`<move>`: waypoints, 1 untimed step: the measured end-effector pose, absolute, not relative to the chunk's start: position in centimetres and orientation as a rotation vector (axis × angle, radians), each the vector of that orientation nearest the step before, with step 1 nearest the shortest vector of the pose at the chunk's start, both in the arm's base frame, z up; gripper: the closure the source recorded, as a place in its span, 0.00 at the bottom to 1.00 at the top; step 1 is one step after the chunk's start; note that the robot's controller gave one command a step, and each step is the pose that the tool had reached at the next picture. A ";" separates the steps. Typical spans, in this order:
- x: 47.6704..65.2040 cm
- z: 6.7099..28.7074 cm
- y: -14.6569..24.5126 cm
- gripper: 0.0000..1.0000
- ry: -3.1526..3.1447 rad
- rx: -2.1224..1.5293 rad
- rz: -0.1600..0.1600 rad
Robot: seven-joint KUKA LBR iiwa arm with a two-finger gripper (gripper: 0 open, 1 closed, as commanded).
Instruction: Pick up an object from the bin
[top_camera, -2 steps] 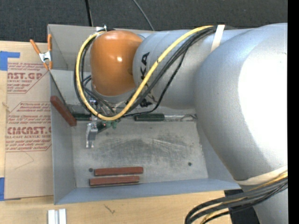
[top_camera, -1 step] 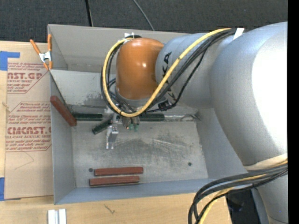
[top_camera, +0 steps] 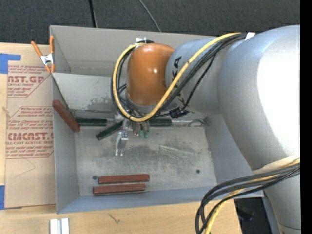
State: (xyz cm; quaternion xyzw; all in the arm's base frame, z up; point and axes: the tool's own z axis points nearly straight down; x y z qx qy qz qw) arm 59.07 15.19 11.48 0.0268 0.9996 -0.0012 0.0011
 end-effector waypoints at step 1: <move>59.5 7.7 13.5 1.00 3.121 -0.065 0.010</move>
Offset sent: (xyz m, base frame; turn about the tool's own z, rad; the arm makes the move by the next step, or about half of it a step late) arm 0.0000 0.0000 0.0000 0.0000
